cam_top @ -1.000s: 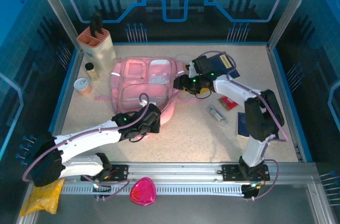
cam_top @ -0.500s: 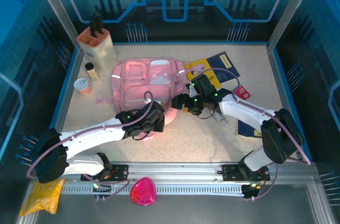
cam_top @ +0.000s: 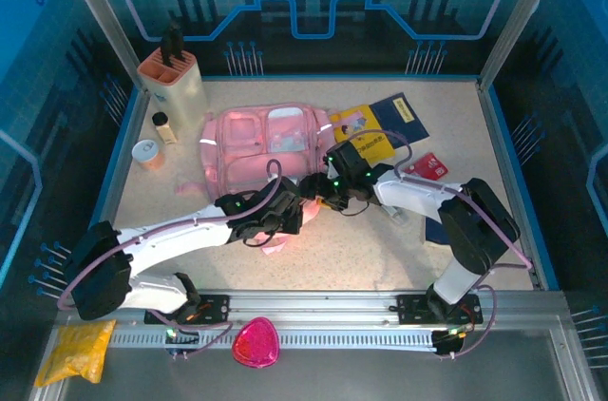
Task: Pack the student bag
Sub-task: Unzip the student bag at the center of the table.
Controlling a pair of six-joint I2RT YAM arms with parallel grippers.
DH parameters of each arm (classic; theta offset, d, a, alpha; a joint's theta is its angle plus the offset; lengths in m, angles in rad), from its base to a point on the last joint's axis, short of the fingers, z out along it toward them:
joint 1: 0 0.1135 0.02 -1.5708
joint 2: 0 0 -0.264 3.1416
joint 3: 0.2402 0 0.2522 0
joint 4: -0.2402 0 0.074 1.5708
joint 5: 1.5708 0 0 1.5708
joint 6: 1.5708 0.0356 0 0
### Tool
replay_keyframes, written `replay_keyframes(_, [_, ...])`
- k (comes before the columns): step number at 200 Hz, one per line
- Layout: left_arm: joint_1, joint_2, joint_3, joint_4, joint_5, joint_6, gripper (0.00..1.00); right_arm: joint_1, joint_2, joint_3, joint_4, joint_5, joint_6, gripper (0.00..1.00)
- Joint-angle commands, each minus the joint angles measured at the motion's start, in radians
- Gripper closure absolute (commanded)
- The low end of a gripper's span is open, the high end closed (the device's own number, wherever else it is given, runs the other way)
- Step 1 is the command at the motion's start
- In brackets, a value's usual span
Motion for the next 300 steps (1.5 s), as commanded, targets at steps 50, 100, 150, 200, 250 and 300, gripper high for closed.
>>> replay_keyframes(50, [-0.001, -0.058, 0.017, -0.044, -0.001, 0.065, 1.0, -0.058, 0.051, 0.086, -0.049, 0.056, -0.164, 0.85])
replay_keyframes(100, [-0.001, -0.169, -0.065, -0.154, -0.046, 0.032, 1.0, -0.142, 0.069, 0.187, -0.148, 0.1, -0.29, 0.95])
replay_keyframes(150, [0.007, -0.322, -0.182, -0.206, -0.073, -0.034, 1.0, -0.203, 0.125, 0.323, -0.24, 0.163, -0.379, 0.94])
replay_keyframes(200, [0.011, -0.341, -0.181, -0.161, -0.059, -0.059, 1.0, -0.2, 0.123, 0.359, -0.278, 0.083, -0.427, 0.78])
replay_keyframes(250, [0.011, -0.245, -0.108, -0.063, -0.08, -0.043, 1.0, -0.165, -0.02, 0.233, -0.342, 0.045, -0.377, 0.36])
replay_keyframes(300, [0.009, -0.159, -0.076, 0.036, -0.008, -0.032, 1.0, -0.075, -0.171, 0.076, -0.311, 0.038, -0.179, 0.18])
